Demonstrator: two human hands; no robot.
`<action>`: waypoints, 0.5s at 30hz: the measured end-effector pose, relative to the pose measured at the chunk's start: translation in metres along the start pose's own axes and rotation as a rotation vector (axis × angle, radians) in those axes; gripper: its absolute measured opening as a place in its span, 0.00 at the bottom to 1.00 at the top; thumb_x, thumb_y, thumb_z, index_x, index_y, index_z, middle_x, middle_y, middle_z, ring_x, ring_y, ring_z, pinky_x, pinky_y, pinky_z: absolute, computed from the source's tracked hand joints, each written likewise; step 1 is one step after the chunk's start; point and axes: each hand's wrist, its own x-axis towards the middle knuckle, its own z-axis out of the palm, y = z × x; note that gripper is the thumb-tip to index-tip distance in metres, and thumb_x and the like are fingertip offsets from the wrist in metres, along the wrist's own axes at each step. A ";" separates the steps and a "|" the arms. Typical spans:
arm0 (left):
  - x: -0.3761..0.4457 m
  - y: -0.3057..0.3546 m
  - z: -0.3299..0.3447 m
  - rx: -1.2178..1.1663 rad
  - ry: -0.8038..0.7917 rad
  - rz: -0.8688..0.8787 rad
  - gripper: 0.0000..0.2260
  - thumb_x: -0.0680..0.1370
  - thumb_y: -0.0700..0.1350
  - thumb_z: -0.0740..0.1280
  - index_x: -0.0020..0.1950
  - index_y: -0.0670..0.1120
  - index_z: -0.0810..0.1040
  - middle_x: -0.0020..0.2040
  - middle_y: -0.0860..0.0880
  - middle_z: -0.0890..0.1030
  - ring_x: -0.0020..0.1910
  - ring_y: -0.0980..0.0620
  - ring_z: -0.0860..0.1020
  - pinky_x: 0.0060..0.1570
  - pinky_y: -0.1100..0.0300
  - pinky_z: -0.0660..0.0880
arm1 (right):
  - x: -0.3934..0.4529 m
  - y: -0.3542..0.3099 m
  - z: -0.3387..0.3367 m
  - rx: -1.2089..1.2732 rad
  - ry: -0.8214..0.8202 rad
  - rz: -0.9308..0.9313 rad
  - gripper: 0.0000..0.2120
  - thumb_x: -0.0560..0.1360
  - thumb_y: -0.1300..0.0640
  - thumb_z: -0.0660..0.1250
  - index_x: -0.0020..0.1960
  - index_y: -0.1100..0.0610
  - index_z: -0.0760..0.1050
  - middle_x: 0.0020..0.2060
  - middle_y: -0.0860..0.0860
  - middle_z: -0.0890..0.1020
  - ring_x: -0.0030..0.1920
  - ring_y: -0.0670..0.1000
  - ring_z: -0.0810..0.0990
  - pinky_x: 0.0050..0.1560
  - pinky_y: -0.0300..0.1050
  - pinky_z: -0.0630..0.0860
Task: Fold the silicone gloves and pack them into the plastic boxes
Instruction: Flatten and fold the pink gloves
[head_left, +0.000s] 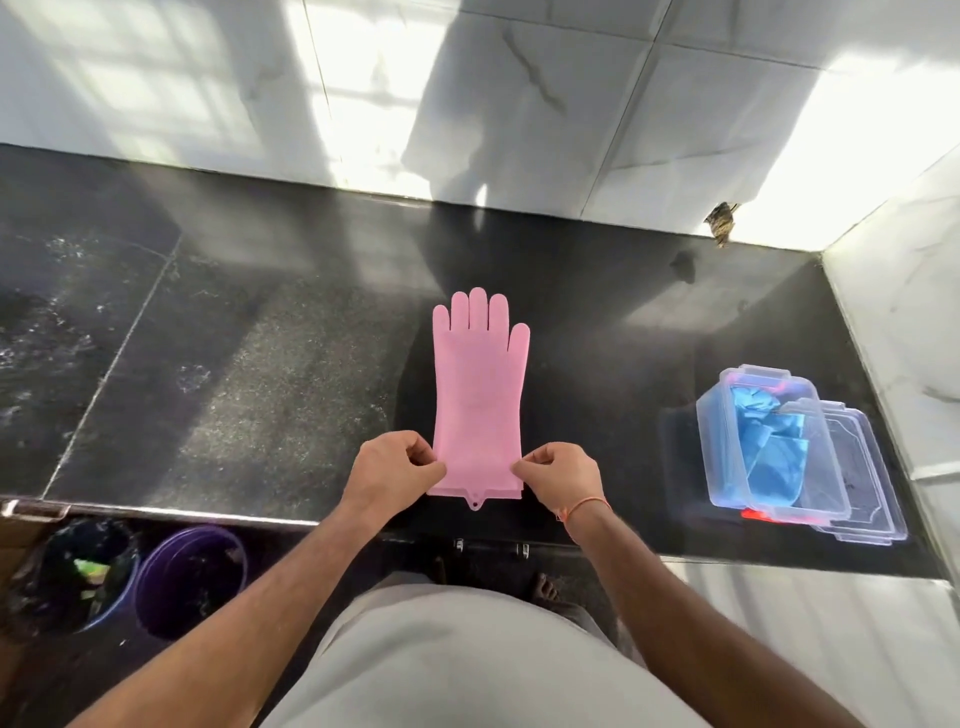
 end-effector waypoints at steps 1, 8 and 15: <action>0.000 -0.001 0.001 -0.003 -0.001 0.000 0.03 0.70 0.50 0.77 0.38 0.55 0.84 0.36 0.60 0.85 0.38 0.63 0.83 0.36 0.69 0.72 | -0.001 0.000 0.000 -0.005 -0.002 0.003 0.06 0.73 0.51 0.76 0.37 0.49 0.85 0.35 0.46 0.86 0.36 0.48 0.83 0.36 0.43 0.79; -0.005 -0.003 0.004 -0.004 -0.013 -0.001 0.04 0.70 0.49 0.78 0.38 0.54 0.84 0.35 0.57 0.85 0.36 0.60 0.84 0.37 0.66 0.77 | -0.007 0.001 0.002 -0.036 -0.022 -0.008 0.06 0.73 0.54 0.75 0.37 0.49 0.85 0.35 0.45 0.86 0.38 0.47 0.84 0.35 0.40 0.79; -0.006 -0.003 0.002 -0.006 -0.021 0.001 0.04 0.71 0.50 0.78 0.38 0.55 0.84 0.36 0.59 0.85 0.38 0.62 0.83 0.36 0.69 0.73 | -0.012 0.008 0.005 0.108 -0.066 0.064 0.04 0.74 0.56 0.74 0.41 0.51 0.86 0.36 0.51 0.89 0.43 0.58 0.90 0.47 0.57 0.89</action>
